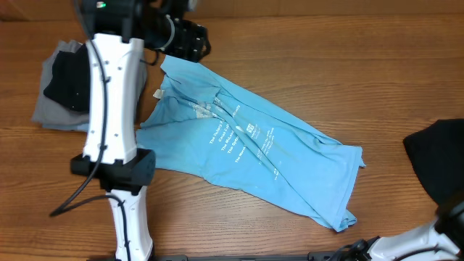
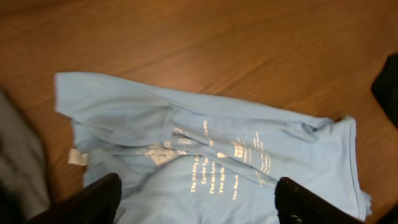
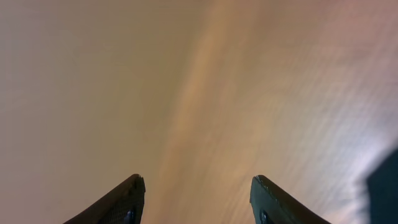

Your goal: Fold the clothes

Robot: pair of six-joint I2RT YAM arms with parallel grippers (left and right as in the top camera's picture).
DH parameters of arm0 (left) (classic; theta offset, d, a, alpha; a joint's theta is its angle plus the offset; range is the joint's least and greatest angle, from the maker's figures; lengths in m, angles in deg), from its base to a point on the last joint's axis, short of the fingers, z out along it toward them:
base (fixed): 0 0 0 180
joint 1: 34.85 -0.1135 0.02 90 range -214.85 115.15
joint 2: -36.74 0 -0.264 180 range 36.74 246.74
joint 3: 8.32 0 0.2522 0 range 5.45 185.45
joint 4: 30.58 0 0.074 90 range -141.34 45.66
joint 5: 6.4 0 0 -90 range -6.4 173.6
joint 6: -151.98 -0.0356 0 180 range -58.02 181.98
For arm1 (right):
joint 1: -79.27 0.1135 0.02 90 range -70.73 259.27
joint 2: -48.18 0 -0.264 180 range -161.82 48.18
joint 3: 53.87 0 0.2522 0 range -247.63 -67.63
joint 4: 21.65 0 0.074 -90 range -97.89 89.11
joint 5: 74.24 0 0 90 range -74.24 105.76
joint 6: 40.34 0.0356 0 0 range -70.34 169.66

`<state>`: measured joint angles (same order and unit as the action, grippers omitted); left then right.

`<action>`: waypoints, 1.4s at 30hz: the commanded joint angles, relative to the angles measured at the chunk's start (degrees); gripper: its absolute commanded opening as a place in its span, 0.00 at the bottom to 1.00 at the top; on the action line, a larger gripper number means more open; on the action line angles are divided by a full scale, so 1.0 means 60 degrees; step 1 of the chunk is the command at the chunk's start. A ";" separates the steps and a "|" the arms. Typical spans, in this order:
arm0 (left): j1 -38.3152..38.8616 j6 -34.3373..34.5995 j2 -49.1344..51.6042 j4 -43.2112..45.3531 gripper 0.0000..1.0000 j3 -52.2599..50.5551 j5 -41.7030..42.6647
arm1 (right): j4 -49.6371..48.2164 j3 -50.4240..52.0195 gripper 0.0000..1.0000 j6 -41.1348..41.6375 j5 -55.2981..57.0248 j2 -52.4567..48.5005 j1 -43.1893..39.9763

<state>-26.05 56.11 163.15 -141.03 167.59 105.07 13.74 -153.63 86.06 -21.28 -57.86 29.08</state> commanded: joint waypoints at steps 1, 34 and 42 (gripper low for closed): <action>-0.0568 0.0029 -0.1297 -0.0018 0.84 0.0175 0.0066 | 0.0605 -0.0357 0.59 -0.0142 -0.1668 0.1581 0.0310; 0.1304 -0.1169 0.3104 0.2936 0.69 -0.3701 -0.2648 | 0.7905 0.1566 0.73 -0.3818 0.2477 0.2747 0.5417; 0.1596 -0.1166 0.3687 0.3366 0.59 -0.3705 -0.3967 | 0.7388 0.2863 0.72 -0.3807 0.2524 0.2747 0.5417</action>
<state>-16.54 50.06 183.57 -121.29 145.30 85.86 58.98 -139.10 63.53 -6.66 -41.36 61.47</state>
